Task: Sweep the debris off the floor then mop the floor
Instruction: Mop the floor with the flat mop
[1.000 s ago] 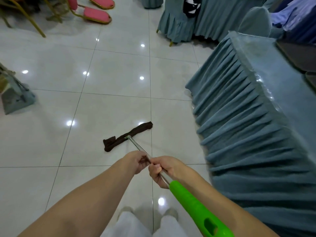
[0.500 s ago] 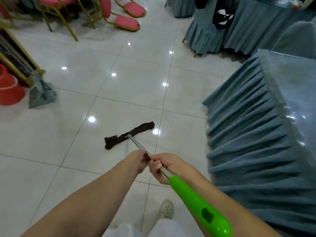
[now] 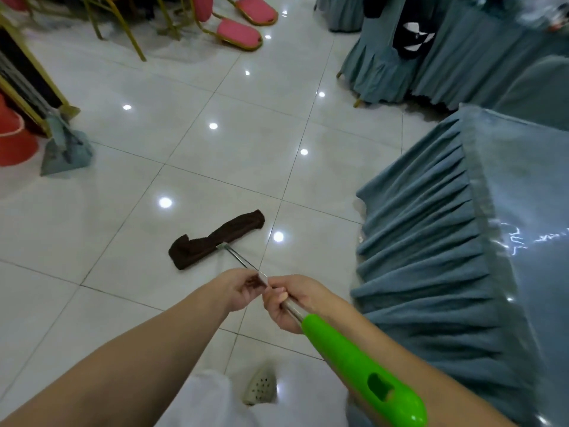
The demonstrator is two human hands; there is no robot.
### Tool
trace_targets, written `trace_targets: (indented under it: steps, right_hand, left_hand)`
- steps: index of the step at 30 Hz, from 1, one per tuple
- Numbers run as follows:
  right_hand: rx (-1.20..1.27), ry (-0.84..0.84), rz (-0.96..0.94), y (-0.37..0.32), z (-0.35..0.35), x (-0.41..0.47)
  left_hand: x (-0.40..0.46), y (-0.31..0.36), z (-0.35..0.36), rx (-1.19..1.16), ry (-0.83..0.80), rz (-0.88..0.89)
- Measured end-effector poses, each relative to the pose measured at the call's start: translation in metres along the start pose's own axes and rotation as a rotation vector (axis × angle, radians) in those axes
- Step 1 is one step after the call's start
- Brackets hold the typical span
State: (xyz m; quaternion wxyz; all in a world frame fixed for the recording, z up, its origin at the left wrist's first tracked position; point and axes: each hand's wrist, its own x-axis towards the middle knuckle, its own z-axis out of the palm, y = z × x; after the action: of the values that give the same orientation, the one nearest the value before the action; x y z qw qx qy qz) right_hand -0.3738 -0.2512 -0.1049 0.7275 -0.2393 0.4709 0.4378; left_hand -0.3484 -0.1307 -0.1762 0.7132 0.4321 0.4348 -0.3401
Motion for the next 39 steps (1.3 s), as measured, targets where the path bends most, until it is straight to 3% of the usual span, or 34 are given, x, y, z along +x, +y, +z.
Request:
trace_targets:
  steps: [7, 15, 23, 33, 39]
  right_hand:
    - [-0.124, 0.07, 0.068, -0.024, -0.018, -0.029]
    - [-0.307, 0.136, 0.049, -0.037, 0.033, 0.008]
    - [-0.417, 0.182, 0.045, -0.117, 0.113, 0.044]
    - [-0.594, 0.212, 0.139, -0.245, 0.253, 0.079]
    - [-0.726, 0.256, 0.14, -0.284, 0.29, 0.094]
  left_hand:
    - [-0.005, -0.004, 0.03, -0.058, -0.114, -0.04]
    - [0.027, 0.041, 0.002, -0.152, -0.058, -0.058]
    - [0.077, 0.143, -0.005, -0.238, -0.075, -0.099]
    - [0.114, 0.307, -0.004, -0.351, -0.055, -0.021]
    - [0.132, 0.352, -0.002, -0.409, -0.054, -0.024]
